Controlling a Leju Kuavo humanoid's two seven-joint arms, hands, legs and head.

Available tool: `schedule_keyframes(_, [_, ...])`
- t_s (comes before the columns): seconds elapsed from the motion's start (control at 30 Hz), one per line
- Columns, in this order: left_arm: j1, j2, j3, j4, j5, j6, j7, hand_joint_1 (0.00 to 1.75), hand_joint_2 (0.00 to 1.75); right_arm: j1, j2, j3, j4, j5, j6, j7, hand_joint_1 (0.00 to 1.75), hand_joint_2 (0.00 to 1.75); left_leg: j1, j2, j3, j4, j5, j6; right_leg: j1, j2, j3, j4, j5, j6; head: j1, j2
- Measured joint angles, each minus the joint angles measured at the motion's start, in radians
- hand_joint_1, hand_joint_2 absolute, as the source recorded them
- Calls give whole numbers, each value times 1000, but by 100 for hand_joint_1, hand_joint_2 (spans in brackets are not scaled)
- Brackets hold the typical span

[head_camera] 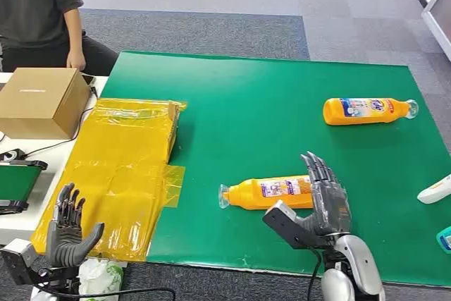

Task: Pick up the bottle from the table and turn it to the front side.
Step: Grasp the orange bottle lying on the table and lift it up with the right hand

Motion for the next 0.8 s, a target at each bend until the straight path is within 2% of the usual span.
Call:
schedule_keyframes(0.3, [-44, 12, -35, 45, 23, 19, -2, 0, 175, -150, -78, 1, 255, 40, 54, 31, 0, 175, 0, 0, 0, 0, 2, 1, 0, -1, 1, 0, 1, 0, 0, 0])
schedule_keyframes(0.53, [-61, 17, -55, 66, 43, 30, -2, 0, 175, -222, -110, 14, 405, 65, 99, 37, 0, 175, 0, 0, 0, 0, 2, 1, 0, -1, 0, 0, 1, 0, 0, 0])
schedule_keyframes(0.8, [-89, 39, -99, 104, 74, 50, -2, 0, 175, -402, -134, 61, 701, 102, 101, 35, 0, 175, 0, 0, 7, 0, 0, 0, 0, 1, 3, -1, 1, 0, 0, 0])
